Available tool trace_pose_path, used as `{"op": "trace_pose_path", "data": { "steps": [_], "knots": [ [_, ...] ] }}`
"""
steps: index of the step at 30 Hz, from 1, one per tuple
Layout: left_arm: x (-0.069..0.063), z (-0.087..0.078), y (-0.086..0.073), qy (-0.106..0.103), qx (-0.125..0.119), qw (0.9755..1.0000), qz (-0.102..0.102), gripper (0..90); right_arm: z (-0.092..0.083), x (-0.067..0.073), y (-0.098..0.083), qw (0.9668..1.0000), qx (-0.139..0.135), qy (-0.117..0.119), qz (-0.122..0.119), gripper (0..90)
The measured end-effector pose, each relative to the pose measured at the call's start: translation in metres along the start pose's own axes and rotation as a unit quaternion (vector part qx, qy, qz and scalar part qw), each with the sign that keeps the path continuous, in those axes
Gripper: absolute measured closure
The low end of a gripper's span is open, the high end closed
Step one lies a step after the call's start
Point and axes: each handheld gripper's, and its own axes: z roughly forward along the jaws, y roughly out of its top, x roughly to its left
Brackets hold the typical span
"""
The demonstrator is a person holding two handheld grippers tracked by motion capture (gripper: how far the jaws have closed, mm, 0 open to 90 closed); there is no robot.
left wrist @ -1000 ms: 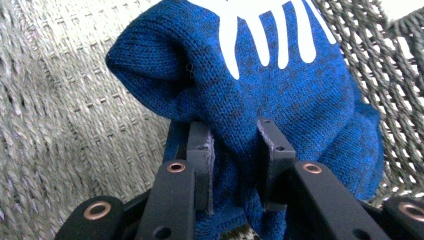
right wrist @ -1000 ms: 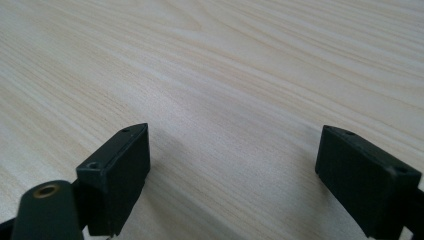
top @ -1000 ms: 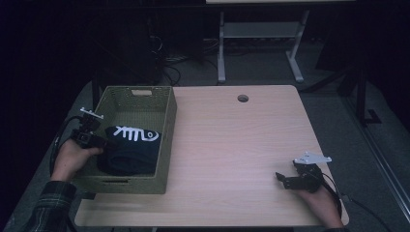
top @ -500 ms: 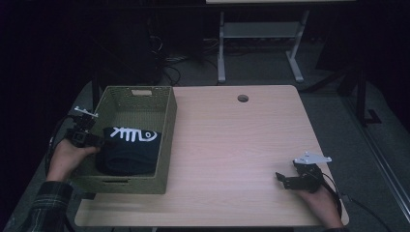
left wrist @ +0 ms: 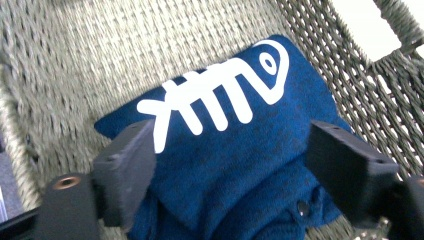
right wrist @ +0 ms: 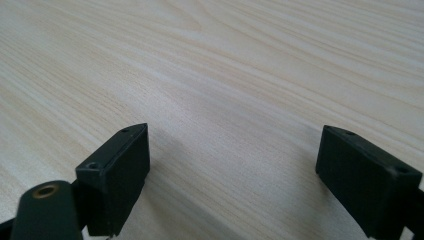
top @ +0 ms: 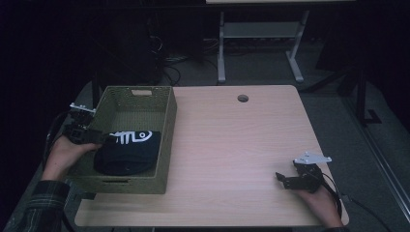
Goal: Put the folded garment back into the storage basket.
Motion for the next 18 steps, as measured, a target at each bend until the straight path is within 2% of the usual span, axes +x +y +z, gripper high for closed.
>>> {"op": "trace_pose_path", "data": {
  "steps": [5,14,18],
  "knots": [
    [-0.011,0.004,0.003,0.0,-0.005,0.9999,0.012,14.8,0.0,0.0,0.0,1.0,0.0,0.0,0.0,13.4],
    [-0.038,0.004,0.011,-0.017,-0.026,0.9987,0.04,14.8,0.0,0.0,0.0,1.0,0.001,0.001,-0.001,12.8],
    [-0.051,0.005,0.016,-0.027,-0.04,0.9978,0.046,14.8,0.0,0.0,0.0,1.0,0.001,0.002,-0.002,12.4]
  ]
}}
